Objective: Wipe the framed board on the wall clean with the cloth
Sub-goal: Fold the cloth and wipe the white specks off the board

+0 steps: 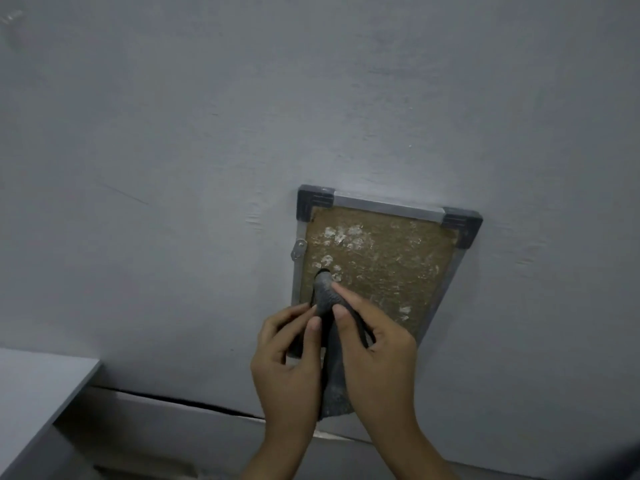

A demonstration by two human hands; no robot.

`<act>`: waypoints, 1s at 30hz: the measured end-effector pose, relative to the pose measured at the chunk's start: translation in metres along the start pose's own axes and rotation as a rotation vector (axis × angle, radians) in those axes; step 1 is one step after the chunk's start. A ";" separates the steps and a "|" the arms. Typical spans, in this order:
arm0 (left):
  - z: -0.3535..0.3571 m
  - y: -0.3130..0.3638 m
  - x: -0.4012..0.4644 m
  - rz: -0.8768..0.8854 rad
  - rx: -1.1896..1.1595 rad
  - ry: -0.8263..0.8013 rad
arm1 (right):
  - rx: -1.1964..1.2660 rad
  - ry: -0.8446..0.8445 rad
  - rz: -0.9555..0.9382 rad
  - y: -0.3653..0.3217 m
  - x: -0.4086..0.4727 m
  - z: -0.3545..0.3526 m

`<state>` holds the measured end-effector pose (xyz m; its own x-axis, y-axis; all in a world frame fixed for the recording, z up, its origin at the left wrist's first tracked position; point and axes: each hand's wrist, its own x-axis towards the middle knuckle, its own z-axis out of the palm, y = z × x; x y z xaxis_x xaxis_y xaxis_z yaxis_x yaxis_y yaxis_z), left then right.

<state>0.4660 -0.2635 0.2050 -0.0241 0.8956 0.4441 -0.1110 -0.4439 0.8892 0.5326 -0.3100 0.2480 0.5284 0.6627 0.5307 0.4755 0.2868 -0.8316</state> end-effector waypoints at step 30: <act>0.046 -0.026 0.062 0.496 0.660 -0.085 | -0.340 0.485 -0.551 0.041 0.074 -0.096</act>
<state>0.5130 -0.1976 0.2142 0.1611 0.5979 0.7852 0.4992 -0.7357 0.4578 0.6586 -0.3156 0.2687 0.3653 0.0908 0.9264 0.9030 0.2070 -0.3764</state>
